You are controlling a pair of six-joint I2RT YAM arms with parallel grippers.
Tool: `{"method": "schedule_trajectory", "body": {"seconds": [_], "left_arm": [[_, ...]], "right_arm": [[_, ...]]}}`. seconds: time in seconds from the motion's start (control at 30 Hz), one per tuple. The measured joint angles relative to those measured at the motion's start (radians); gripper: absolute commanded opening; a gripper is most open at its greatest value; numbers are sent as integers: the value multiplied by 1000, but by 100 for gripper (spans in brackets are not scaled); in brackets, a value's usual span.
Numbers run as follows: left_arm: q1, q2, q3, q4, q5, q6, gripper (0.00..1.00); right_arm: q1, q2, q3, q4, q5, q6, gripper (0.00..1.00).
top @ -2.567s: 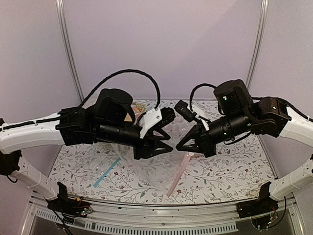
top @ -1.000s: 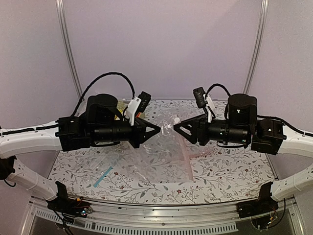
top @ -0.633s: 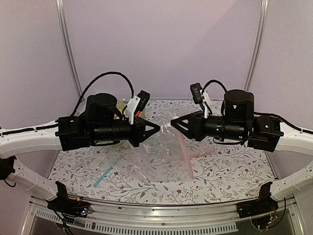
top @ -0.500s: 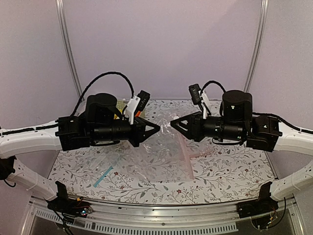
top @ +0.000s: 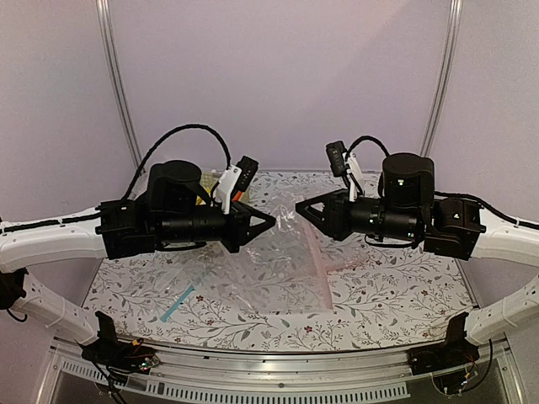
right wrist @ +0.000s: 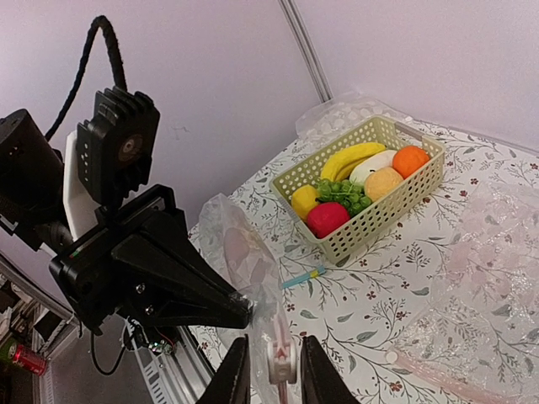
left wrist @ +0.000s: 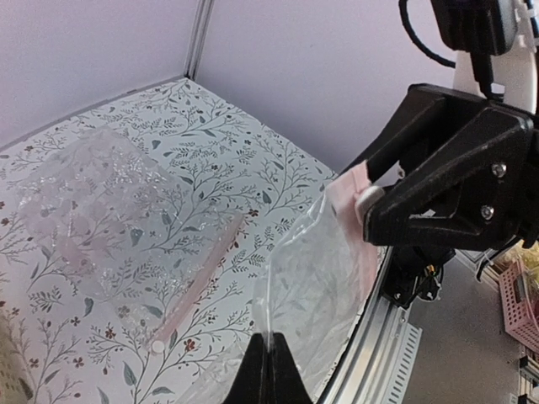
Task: Place the food in the zip-top bag and seal the zipper
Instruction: Pass from the left arm to the right
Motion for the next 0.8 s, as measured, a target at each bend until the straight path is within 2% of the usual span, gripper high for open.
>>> {"method": "schedule_trajectory", "body": {"seconds": [0.13,0.17,0.27,0.3,0.37,0.43,0.63,0.8], "left_arm": [[0,-1,0,0,3,-1,0],[0,-2,0,0,3,-1,8],[1,-5,0,1,6,1,64],[2,-5,-1,2,8,0,75],[5,-6,0,3,15,2,87],[11,-6,0,2,32,11,91],[54,-6,50,-10,150,42,92],[118,-2,92,-10,302,57,85]], "right_arm": [[0,0,0,0,6,-1,12],[0,0,0,0,7,1,12],[0,0,0,0,8,1,11],[0,0,0,0,6,1,10],[0,0,0,-1,1,0,10],[0,0,0,-3,-13,-4,10],[0,0,0,-40,-85,-34,10],[0,-5,0,-58,-131,-53,10]]}}
